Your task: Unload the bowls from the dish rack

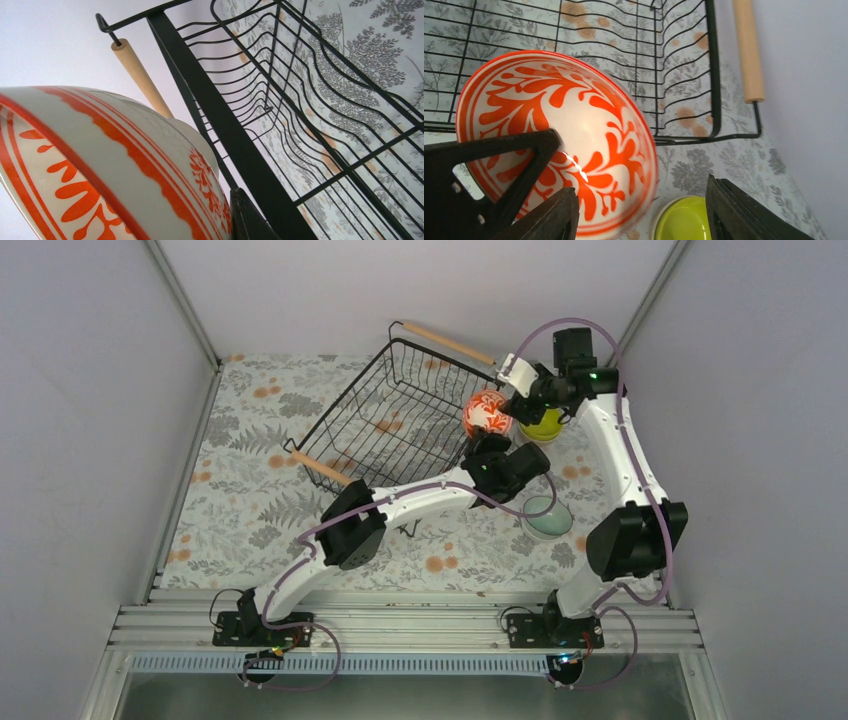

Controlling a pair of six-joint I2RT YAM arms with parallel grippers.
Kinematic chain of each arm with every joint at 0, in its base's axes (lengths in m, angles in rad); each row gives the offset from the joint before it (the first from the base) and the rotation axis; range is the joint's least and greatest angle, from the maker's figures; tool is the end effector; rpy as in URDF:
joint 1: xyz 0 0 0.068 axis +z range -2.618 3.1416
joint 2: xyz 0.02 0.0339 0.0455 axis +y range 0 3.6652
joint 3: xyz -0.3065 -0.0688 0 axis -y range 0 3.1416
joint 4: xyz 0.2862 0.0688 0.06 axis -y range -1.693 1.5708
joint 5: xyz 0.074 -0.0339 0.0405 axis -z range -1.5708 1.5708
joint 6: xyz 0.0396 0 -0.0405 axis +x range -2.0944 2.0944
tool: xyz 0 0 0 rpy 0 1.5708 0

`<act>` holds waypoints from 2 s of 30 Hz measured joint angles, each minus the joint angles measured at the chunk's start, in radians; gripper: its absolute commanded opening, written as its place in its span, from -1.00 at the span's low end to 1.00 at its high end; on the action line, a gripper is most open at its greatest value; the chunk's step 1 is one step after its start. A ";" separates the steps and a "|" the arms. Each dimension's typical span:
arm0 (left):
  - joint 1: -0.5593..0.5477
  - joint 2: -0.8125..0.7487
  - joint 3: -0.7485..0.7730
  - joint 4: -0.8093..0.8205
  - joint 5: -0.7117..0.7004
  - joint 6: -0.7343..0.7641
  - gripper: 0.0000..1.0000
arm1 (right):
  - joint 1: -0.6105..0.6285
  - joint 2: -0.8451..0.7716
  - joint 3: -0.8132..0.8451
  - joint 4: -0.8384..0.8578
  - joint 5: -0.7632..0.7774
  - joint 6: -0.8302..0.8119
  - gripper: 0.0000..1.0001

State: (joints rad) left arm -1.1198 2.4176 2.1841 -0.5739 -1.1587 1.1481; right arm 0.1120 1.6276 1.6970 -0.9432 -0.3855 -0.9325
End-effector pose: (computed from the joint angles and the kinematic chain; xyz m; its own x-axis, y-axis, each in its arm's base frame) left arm 0.2959 -0.5279 0.2437 -0.0522 0.9459 0.3201 0.3218 -0.2875 0.9021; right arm 0.3857 0.0584 0.4143 -0.1782 -0.7689 -0.6140 -0.8166 0.4637 -0.3437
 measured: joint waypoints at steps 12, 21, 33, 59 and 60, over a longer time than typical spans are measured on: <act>-0.011 0.000 -0.001 0.088 -0.035 0.082 -0.95 | 0.025 0.051 0.053 -0.010 0.001 0.013 -0.02; -0.013 0.000 -0.002 0.108 -0.045 0.102 -0.95 | 0.026 0.101 0.071 -0.003 0.006 0.036 -0.28; -0.019 0.000 -0.002 0.139 -0.053 0.126 -0.95 | 0.034 0.109 0.100 -0.011 0.013 0.063 -0.85; -0.017 0.000 0.001 0.244 -0.091 0.185 1.00 | 0.036 0.113 0.146 -0.056 0.024 0.127 -0.93; -0.018 0.000 0.001 0.244 -0.092 0.185 1.00 | 0.032 0.113 0.155 -0.051 0.025 0.141 -0.93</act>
State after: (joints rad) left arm -1.1374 2.4176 2.1849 -0.3302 -1.2503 1.3327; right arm 0.1440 1.7405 1.8519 -0.9939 -0.3607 -0.7914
